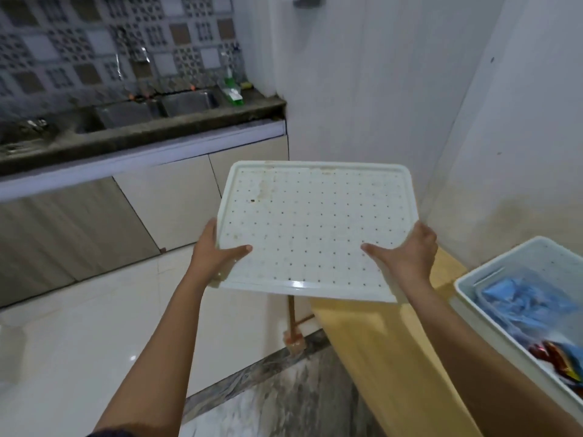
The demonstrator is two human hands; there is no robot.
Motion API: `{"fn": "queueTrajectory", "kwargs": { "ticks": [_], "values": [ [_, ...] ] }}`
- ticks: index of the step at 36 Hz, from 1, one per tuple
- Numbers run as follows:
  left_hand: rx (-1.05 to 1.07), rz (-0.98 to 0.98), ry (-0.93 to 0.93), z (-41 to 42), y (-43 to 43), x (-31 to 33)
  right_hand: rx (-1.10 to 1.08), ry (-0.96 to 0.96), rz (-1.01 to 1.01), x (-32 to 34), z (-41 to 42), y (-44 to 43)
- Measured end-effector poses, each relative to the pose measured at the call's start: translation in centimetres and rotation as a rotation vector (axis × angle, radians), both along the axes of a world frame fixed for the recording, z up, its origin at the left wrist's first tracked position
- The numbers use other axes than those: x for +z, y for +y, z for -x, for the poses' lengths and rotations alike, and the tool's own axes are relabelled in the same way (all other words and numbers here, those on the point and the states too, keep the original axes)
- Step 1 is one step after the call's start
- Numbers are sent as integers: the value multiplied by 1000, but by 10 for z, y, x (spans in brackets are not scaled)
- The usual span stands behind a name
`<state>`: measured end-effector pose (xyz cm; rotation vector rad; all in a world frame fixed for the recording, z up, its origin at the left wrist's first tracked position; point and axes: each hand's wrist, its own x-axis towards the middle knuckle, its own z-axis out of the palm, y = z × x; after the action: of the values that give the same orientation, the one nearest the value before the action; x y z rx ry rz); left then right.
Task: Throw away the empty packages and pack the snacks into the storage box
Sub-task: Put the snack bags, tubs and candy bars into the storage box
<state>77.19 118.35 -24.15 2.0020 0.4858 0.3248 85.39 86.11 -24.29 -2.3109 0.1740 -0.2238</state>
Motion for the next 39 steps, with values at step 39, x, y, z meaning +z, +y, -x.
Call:
{"fn": "queueTrajectory", "kwargs": {
  "ticks": [39],
  "values": [
    [-1183,-267,153,-98,-369,-46,-921,137,-62,-24,238,-293]
  ]
}}
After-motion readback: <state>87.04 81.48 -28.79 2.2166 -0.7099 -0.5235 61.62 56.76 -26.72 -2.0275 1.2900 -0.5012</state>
